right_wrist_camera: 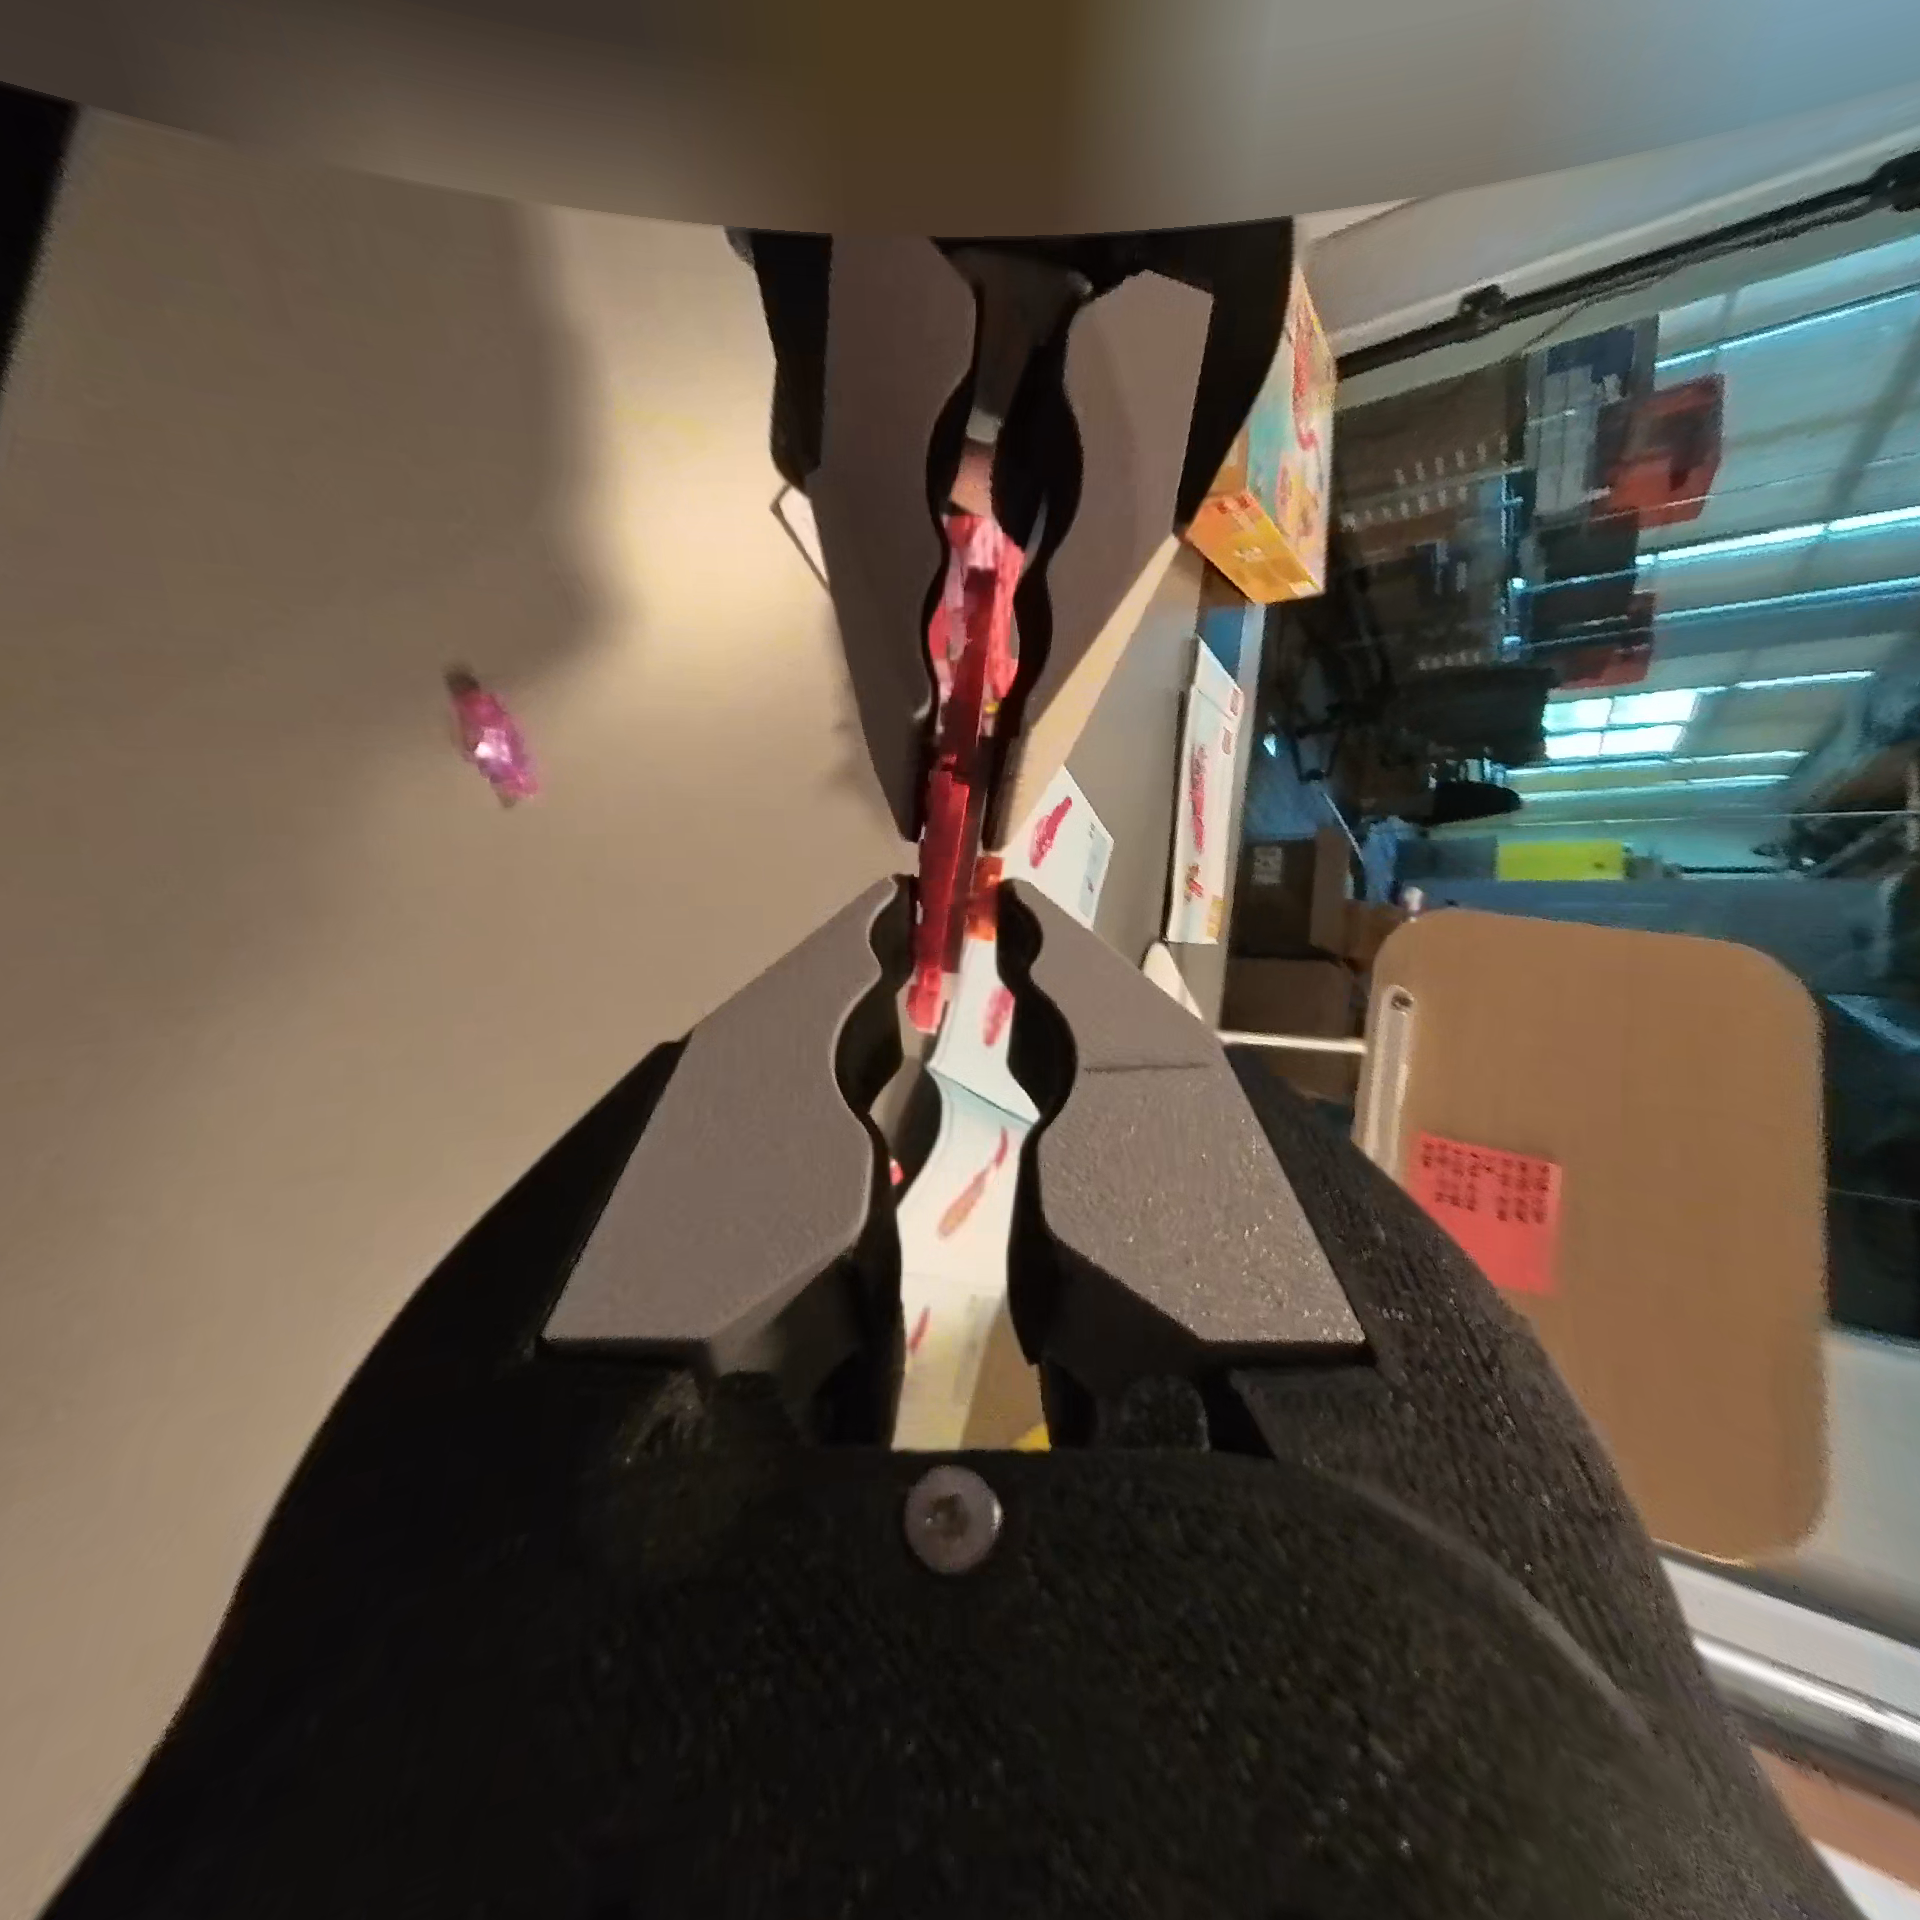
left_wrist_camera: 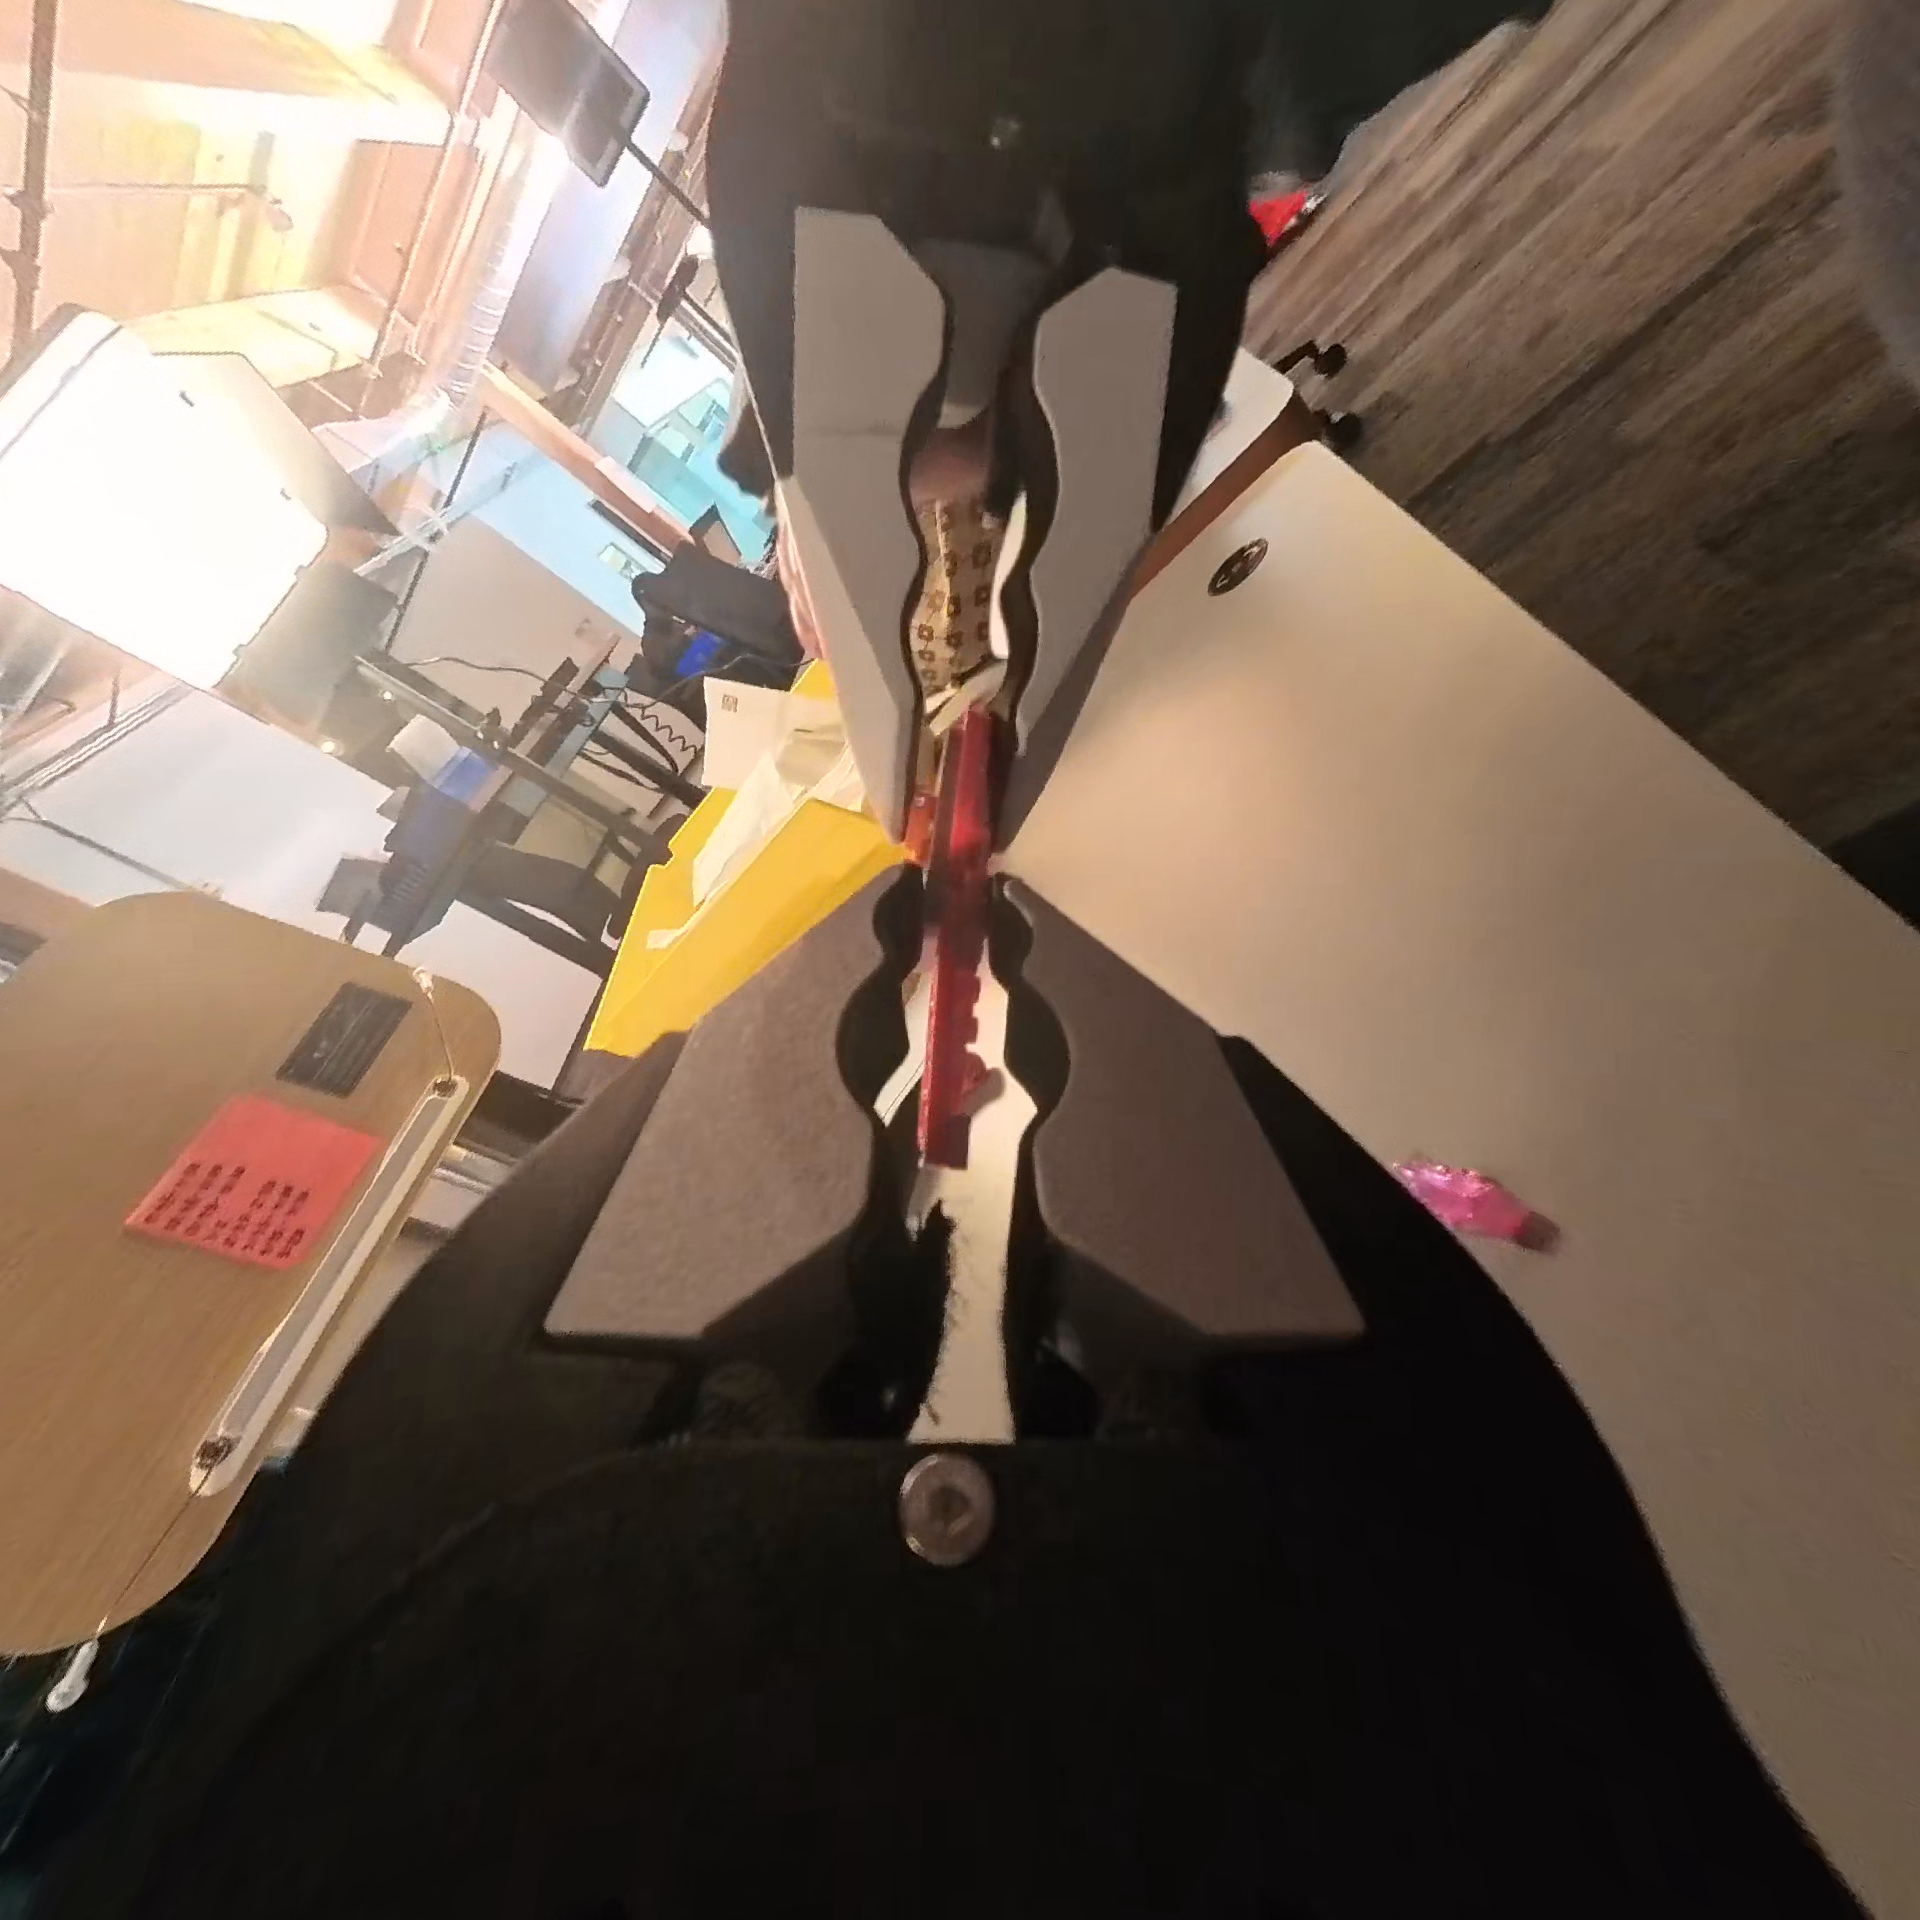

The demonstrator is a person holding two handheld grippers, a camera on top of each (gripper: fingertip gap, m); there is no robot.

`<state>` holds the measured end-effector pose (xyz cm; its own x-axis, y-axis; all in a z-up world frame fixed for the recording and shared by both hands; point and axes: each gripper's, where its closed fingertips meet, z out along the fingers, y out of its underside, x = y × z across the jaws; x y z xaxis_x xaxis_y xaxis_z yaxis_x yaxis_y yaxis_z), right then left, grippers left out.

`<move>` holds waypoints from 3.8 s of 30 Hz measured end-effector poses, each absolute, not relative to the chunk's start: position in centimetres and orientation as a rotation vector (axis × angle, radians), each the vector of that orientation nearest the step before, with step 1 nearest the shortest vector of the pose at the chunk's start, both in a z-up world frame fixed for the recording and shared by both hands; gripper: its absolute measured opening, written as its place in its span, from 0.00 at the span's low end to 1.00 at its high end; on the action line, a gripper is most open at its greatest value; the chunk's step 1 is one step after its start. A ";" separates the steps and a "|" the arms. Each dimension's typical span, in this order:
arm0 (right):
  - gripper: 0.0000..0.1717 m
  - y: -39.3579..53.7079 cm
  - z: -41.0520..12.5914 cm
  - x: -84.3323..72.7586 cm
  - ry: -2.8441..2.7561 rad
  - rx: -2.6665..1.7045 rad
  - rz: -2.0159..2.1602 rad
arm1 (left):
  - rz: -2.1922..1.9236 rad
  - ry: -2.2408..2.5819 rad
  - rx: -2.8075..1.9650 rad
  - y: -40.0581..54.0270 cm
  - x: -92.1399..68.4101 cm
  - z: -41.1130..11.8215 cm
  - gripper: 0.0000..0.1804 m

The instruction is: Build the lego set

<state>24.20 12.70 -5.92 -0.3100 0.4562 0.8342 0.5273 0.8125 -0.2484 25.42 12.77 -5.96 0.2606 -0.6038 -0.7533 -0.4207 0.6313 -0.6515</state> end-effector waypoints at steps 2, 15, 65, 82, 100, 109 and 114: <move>0.07 12.9 -6.1 24.1 -1.947 -0.721 -0.166 | -0.132 1.364 -0.967 13.0 25.3 -6.1 0.05; 0.07 12.7 -7.6 25.3 -1.991 -0.886 0.044 | -0.207 1.418 -1.017 12.6 26.0 -7.8 0.05; 0.07 13.7 -7.5 25.0 -1.922 -0.725 -0.172 | 0.168 1.418 -0.936 14.5 25.0 -7.7 0.05; 0.07 12.2 -8.0 25.3 -1.991 -0.744 0.037 | -0.082 1.384 -0.975 13.3 26.2 -7.9 0.16; 0.07 12.6 -7.2 24.6 -1.911 -0.824 0.141 | -0.168 1.349 -1.022 13.7 25.6 -7.3 0.08; 0.07 13.6 -6.7 23.9 -1.899 -0.677 -0.208 | -0.047 1.294 -1.067 14.8 25.2 -7.2 0.08; 0.06 14.2 -6.6 23.4 -1.875 -0.639 -0.381 | -0.002 1.284 -1.101 15.4 24.6 -7.4 0.08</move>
<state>23.36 14.22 -6.57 -0.2883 0.2515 0.9239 0.5922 0.8050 -0.0343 24.57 15.38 -7.38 0.3544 -0.5550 -0.7526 -0.5525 0.5251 -0.6473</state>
